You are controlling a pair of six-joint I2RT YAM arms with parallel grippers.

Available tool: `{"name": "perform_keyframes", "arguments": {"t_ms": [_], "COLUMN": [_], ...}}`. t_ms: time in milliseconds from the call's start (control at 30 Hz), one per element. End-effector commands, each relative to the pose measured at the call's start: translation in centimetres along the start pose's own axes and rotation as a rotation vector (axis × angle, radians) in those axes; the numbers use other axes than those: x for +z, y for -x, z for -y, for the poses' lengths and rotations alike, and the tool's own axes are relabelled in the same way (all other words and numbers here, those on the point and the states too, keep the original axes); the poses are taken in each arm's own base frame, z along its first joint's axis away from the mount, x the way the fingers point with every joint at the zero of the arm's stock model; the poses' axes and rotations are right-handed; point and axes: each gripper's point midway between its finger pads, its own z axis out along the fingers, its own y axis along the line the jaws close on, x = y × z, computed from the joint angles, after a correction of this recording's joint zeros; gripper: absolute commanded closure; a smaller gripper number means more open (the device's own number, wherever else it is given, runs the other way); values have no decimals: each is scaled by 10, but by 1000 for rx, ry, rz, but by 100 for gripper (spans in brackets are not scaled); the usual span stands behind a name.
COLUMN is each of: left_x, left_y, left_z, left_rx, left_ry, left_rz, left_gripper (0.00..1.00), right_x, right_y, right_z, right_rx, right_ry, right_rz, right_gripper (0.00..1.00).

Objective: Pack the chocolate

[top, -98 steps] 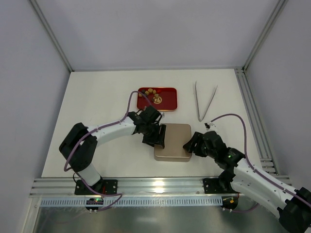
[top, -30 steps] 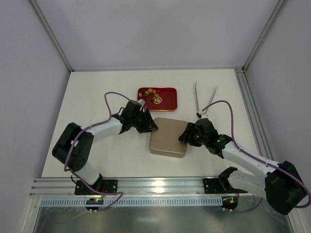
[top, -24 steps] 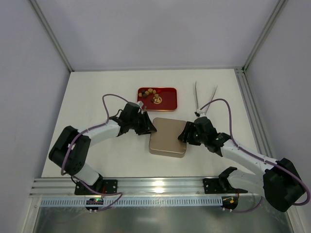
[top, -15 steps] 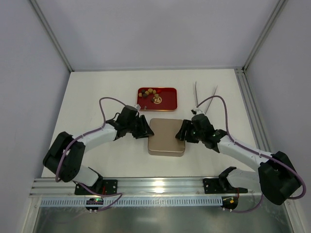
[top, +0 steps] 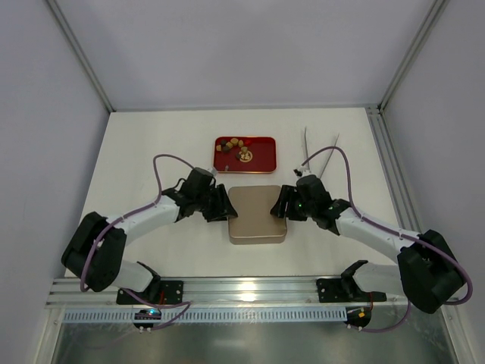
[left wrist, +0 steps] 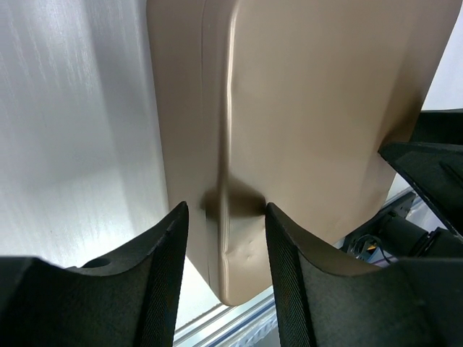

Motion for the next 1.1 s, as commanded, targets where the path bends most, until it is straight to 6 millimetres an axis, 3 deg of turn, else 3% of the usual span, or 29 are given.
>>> {"name": "perform_keyframes", "arguments": {"t_ms": [0,133,333,367,567,700,800,900,1067], "left_x": [-6,-18,-53,-63,-106,-147,-172,-184,-190], "left_y": [-10,9,43,50,63,68,67,64,61], "left_z": [-27,-15,20,34,58,72,70,66,61], "left_rx": [48,90,177,201,286,343,373,392,393], "left_ry": [138,129,79,46,-1,-43,-40,-30,-21], "left_rz": [-49,-25,44,73,159,265,331,356,373], "left_gripper": [54,52,47,45,38,35,34,32,32], "right_x": [-5,-21,-58,-73,-144,-177,-193,-200,-196], "right_y": [3,15,57,72,123,134,133,130,123], "right_z": [1,4,4,-6,-23,-24,-21,-19,-14], "right_rx": [-26,-37,-52,-70,-105,-123,-122,-122,-117], "right_ry": [-26,-61,-71,-46,-54,-74,-79,-73,-80], "right_rz": [-2,34,136,184,414,488,524,542,533], "right_gripper": [39,35,30,28,15,10,8,7,7]}}
